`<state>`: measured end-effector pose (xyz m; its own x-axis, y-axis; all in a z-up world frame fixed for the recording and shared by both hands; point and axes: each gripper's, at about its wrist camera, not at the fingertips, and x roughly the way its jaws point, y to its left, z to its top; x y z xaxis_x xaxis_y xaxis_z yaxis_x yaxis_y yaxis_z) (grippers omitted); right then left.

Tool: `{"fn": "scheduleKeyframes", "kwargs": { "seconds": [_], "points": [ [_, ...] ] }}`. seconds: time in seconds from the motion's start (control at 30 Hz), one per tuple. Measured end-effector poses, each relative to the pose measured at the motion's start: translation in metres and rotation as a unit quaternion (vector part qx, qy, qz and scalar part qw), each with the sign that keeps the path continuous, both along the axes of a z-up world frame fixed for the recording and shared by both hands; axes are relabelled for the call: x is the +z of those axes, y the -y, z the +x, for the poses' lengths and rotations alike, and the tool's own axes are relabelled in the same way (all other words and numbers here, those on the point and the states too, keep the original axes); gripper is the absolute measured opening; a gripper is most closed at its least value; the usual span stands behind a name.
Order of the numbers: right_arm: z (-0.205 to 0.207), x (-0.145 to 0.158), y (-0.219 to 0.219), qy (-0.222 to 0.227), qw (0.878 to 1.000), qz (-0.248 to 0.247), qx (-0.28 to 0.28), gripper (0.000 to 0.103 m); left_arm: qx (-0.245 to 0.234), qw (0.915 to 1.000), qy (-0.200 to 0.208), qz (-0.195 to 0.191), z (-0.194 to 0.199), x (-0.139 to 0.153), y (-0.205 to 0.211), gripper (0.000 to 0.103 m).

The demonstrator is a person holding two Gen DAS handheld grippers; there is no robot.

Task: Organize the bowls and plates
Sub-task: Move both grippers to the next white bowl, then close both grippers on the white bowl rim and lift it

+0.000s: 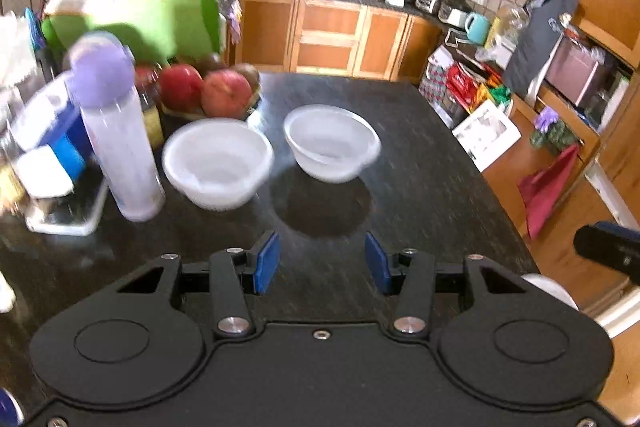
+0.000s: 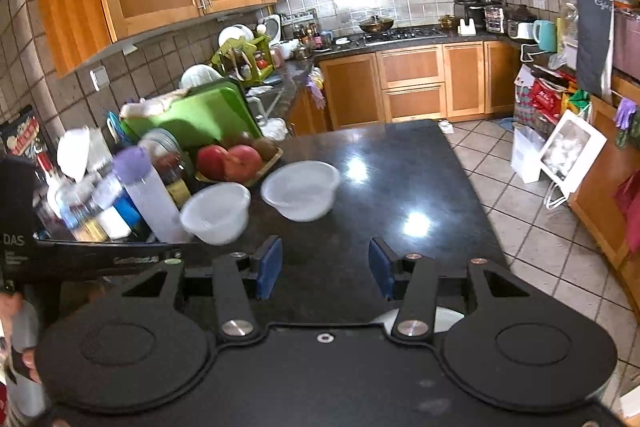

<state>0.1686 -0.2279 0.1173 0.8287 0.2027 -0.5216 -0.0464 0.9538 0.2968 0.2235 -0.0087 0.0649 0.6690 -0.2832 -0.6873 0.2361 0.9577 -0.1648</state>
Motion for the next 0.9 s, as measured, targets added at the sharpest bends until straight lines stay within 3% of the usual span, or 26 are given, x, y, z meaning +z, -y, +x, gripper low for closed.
{"fn": "scheduleKeyframes", "kwargs": {
  "seconds": [0.33,0.5,0.67,0.8,0.9],
  "points": [
    [0.099,0.003,-0.049,-0.057,0.998,-0.001,-0.03,0.048,-0.009,0.9998,-0.011,-0.016,0.06,0.008,-0.014,0.054],
    [0.143,-0.007,-0.04,-0.104,0.994,0.007,-0.041,0.044,-0.008,0.9997,-0.02,-0.012,0.087,0.006,-0.007,0.054],
    [0.177,-0.018,-0.026,-0.123,0.991,-0.013,-0.043,0.042,-0.005,0.9993,-0.036,-0.003,0.112,-0.002,-0.002,0.054],
    [0.178,-0.024,0.002,-0.131,0.991,0.006,-0.038,0.04,0.005,0.9985,-0.052,0.014,0.118,-0.014,0.001,0.049],
    [0.142,-0.023,0.031,-0.123,0.992,0.013,-0.026,0.039,-0.024,0.9982,-0.055,0.003,0.097,-0.021,0.005,0.049]
  ]
}}
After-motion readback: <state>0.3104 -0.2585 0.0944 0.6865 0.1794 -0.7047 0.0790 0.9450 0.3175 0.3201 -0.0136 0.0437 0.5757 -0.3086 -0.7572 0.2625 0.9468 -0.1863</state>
